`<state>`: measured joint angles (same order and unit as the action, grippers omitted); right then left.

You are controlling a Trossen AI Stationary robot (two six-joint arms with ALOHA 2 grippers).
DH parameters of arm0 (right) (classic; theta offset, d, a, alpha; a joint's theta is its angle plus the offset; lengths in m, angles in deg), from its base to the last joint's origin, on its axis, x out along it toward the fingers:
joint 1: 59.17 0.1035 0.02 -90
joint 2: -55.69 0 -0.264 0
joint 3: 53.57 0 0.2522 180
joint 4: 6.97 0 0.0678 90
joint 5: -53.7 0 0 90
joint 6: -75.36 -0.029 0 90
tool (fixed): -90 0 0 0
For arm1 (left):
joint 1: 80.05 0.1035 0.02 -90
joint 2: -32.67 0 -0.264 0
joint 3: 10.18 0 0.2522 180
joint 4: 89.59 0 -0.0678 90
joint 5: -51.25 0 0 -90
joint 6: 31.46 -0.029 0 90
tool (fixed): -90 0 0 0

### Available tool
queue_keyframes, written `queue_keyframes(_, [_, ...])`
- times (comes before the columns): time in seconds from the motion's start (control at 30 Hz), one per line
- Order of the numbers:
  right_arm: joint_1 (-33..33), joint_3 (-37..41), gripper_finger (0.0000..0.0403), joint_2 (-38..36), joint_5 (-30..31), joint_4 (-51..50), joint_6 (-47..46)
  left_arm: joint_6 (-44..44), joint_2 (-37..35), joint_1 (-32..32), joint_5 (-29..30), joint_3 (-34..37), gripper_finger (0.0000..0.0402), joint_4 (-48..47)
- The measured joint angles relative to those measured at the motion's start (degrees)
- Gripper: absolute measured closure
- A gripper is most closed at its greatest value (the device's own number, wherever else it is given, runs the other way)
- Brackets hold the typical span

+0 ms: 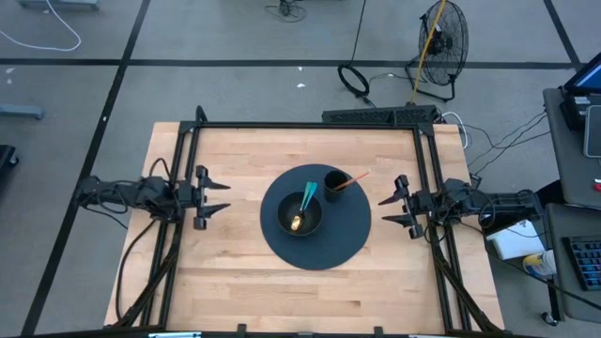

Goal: Pick & Place Utensil
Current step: Return to Home Position

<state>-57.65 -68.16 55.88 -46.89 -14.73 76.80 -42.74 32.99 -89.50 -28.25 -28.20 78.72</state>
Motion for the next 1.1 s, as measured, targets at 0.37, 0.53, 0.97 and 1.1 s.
queue_keyframes(0.37, [0.0,0.0,0.0216,0.0,0.0,2.8,0.9,-1.1,-0.1,0.0,-5.1,3.4,0.0169,4.0])
queue_keyframes(0.53, [0.0,0.0,0.0216,0.0,-0.2,2.8,0.8,-2.6,0.0,1.0,-7.7,3.4,0.0169,4.8])
queue_keyframes(0.97, [0.0,0.0,0.0216,0.0,-0.2,2.4,0.8,-1.4,0.0,8.4,-18.5,3.4,0.0169,3.4])
queue_keyframes(1.1, [0.0,0.0,0.0216,0.0,-0.1,0.8,0.8,-2.1,0.0,8.4,-16.4,3.4,0.0169,0.6])
